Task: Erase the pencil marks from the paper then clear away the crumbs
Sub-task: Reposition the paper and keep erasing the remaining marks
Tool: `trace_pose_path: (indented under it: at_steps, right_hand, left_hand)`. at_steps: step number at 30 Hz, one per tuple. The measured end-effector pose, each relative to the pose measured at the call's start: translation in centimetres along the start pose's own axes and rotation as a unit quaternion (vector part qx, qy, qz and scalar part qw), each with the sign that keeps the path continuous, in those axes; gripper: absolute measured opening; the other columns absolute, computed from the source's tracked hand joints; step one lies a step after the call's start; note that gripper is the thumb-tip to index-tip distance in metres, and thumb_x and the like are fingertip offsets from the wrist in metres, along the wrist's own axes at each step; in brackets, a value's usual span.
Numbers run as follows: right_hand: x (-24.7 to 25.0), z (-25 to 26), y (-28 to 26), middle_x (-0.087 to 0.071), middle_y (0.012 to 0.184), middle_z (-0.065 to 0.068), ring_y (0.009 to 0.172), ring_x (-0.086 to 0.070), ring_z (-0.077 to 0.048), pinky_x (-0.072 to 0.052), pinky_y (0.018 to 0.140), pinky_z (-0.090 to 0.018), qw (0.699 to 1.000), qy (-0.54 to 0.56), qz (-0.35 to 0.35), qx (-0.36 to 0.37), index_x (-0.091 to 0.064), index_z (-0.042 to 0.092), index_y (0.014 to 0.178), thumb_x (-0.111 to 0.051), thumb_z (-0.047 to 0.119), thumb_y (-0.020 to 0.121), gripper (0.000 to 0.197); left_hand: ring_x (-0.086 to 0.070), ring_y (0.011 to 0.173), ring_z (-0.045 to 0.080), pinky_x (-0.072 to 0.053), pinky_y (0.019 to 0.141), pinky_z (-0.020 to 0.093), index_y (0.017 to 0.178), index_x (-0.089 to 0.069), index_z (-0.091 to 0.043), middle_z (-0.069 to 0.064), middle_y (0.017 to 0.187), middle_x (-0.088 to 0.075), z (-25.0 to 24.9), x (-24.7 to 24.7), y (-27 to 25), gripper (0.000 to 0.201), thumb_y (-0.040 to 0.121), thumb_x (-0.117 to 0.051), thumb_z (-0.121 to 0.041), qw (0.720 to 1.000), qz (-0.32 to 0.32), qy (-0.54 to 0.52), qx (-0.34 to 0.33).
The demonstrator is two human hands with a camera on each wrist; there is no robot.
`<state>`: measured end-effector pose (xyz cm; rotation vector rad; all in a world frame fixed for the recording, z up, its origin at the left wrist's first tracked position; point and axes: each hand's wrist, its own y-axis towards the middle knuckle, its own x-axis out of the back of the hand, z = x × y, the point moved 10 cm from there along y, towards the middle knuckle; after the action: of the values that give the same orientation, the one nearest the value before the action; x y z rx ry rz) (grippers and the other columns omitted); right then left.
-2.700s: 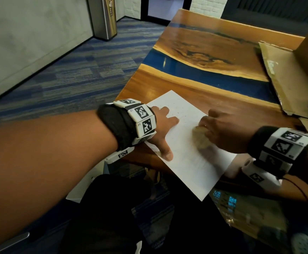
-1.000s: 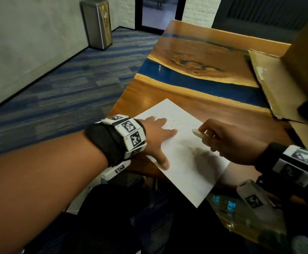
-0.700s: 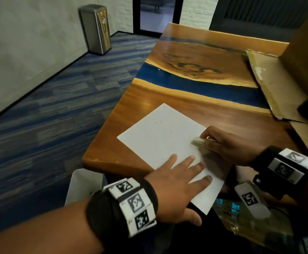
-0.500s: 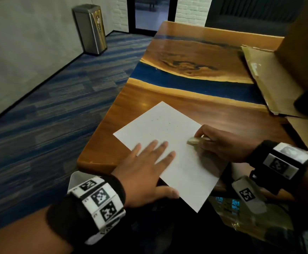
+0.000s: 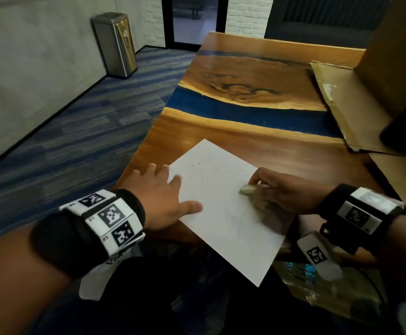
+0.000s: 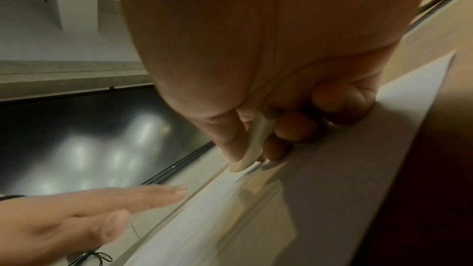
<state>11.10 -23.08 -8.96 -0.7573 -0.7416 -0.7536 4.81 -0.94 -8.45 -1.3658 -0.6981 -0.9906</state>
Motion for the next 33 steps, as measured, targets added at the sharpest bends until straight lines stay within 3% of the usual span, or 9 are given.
trace_pose_path:
  at_steps: [2, 6, 12, 17, 18, 22, 24, 28, 33]
  right_hand:
    - [0.0, -0.2, 0.1, -0.062, 0.093, 0.009, 0.081, -0.057, -0.009, -0.043, 0.068, -0.022, 1.000, -0.006, 0.001, 0.000, -0.055, 0.031, 0.110, -0.047, 0.030, 0.104, 0.010]
    - [0.0, 0.1, 0.2, -0.059, 0.091, 0.010, 0.078, -0.054, -0.006, -0.041, 0.063, -0.018, 1.000, -0.026, 0.007, 0.008, -0.054, 0.028, 0.112, -0.047, 0.030, 0.103, 0.011]
    - [0.1, -0.1, 0.4, -0.056, 0.091, 0.014, 0.081, -0.052, -0.006, -0.039, 0.067, -0.022, 1.000, -0.031, 0.001, 0.002, -0.054, 0.030, 0.112, -0.051, 0.037, 0.101, 0.013]
    - [0.2, 0.0, 0.5, -0.058, 0.096, 0.012, 0.087, -0.056, -0.010, -0.042, 0.071, -0.024, 1.000, -0.019, 0.005, 0.002, -0.055, 0.031, 0.112, -0.050, 0.043, 0.100, 0.018]
    - [0.2, -0.1, 0.5, -0.058, 0.097, 0.012, 0.089, -0.056, -0.011, -0.043, 0.073, -0.025, 1.000, -0.020, 0.005, 0.002, -0.054, 0.032, 0.111, -0.050, 0.042, 0.100, 0.016]
    - [0.2, -0.5, 0.7, -0.059, 0.095, 0.012, 0.087, -0.056, -0.011, -0.044, 0.072, -0.025, 1.000, -0.025, -0.004, -0.006, -0.055, 0.033, 0.110, -0.051, 0.038, 0.101, 0.011]
    - [0.2, -0.5, 0.9, -0.060, 0.096, 0.011, 0.087, -0.057, -0.011, -0.046, 0.072, -0.026, 0.999, -0.034, 0.000, -0.013, -0.056, 0.034, 0.110, -0.050, 0.037, 0.101, 0.011]
    - [1.5, -0.5, 0.4, -0.061, 0.096, 0.009, 0.083, -0.057, -0.008, -0.042, 0.067, -0.022, 0.999, -0.036, -0.010, -0.021, -0.059, 0.030, 0.111, -0.052, 0.029, 0.101, 0.012]
    - [2.6, -1.8, 0.3, -0.060, 0.091, 0.010, 0.076, -0.055, -0.007, -0.037, 0.060, -0.019, 0.994, -0.087, -0.006, -0.070, -0.056, 0.028, 0.108, -0.052, 0.031, 0.101, 0.009]
  left_hand:
    - [0.001, 0.154, 0.025, -0.013, 0.120, 0.055, 0.158, -0.005, -0.035, 0.001, 0.168, 0.005, -2.7, 0.9, -0.3, 0.091, 0.084, -0.015, -0.085, 0.997, -0.018, 0.007, -0.078]
    - [0.012, 0.153, 0.016, -0.007, 0.123, 0.048, 0.158, -0.002, -0.041, -0.007, 0.167, 0.014, -10.1, -0.8, -3.3, 0.084, 0.088, -0.029, -0.080, 0.960, 0.056, 0.012, -0.275]
    - [-0.002, 0.154, 0.027, -0.023, 0.118, 0.055, 0.159, 0.000, -0.034, -0.001, 0.168, 0.009, -1.4, 0.8, 2.5, 0.096, 0.083, -0.020, -0.087, 0.998, 0.040, 0.029, -0.031]
    - [0.011, 0.153, 0.019, -0.009, 0.123, 0.051, 0.159, 0.002, -0.038, -0.004, 0.166, 0.017, -9.2, -0.3, -0.4, 0.082, 0.092, -0.025, -0.077, 0.968, 0.023, 0.039, -0.247]
    - [0.011, 0.153, 0.019, -0.011, 0.122, 0.051, 0.159, 0.004, -0.037, -0.004, 0.166, 0.018, -8.6, -0.4, 0.2, 0.085, 0.091, -0.026, -0.078, 0.971, 0.030, 0.034, -0.234]
    - [-0.016, 0.152, 0.031, -0.031, 0.114, 0.052, 0.160, -0.007, -0.028, 0.006, 0.168, -0.004, -0.9, 1.6, 4.0, 0.098, 0.083, -0.025, -0.087, 1.000, 0.019, 0.014, 0.008]
    - [-0.020, 0.150, 0.031, -0.034, 0.112, 0.053, 0.159, -0.014, -0.027, 0.007, 0.167, -0.011, -1.9, 2.2, 3.8, 0.094, 0.085, -0.029, -0.084, 1.000, -0.002, 0.021, -0.001]
    - [-0.010, 0.153, 0.028, -0.030, 0.114, 0.052, 0.159, -0.003, -0.031, 0.004, 0.168, 0.004, -4.8, 0.7, 2.6, 0.090, 0.089, -0.035, -0.078, 0.998, 0.017, 0.008, -0.057]
    - [-0.028, 0.146, 0.031, -0.038, 0.109, 0.051, 0.158, -0.015, -0.021, 0.009, 0.164, -0.016, -4.5, 1.7, 2.2, 0.084, 0.093, -0.039, -0.069, 0.998, 0.001, 0.040, -0.045]
